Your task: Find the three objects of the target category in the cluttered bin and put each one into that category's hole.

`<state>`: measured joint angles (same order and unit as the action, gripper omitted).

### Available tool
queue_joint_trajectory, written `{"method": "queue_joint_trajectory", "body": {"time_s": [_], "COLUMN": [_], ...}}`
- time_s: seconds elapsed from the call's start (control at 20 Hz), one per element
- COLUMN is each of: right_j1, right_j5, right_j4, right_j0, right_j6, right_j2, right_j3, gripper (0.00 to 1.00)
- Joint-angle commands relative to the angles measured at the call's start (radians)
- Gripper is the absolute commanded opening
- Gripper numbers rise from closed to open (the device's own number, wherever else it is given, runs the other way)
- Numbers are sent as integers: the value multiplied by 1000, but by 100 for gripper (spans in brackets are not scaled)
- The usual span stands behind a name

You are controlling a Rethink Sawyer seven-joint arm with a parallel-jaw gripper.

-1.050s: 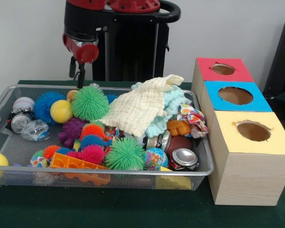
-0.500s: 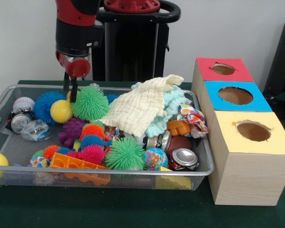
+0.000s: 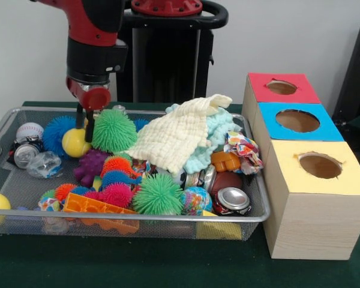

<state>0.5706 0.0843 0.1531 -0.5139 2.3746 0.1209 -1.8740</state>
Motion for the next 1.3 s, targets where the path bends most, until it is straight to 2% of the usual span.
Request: {"method": "queue_joint_trajectory", "body": {"time_s": [0.05,0.25,0.55,0.95,1.3], "right_j1": [-65,-60,-43,-22,-22], "right_j5": [-52,-20,15,37,52], "right_j4": [60,79,103,100,97], "right_j0": [-20,-23,-43,-31,-40], "right_j6": [-2,-22,-29,-20,-30], "right_j2": [-87,-67,-79,-87,-95], "right_j3": [115,142,146,126,141], "gripper": [100,100,100,100,100]}}
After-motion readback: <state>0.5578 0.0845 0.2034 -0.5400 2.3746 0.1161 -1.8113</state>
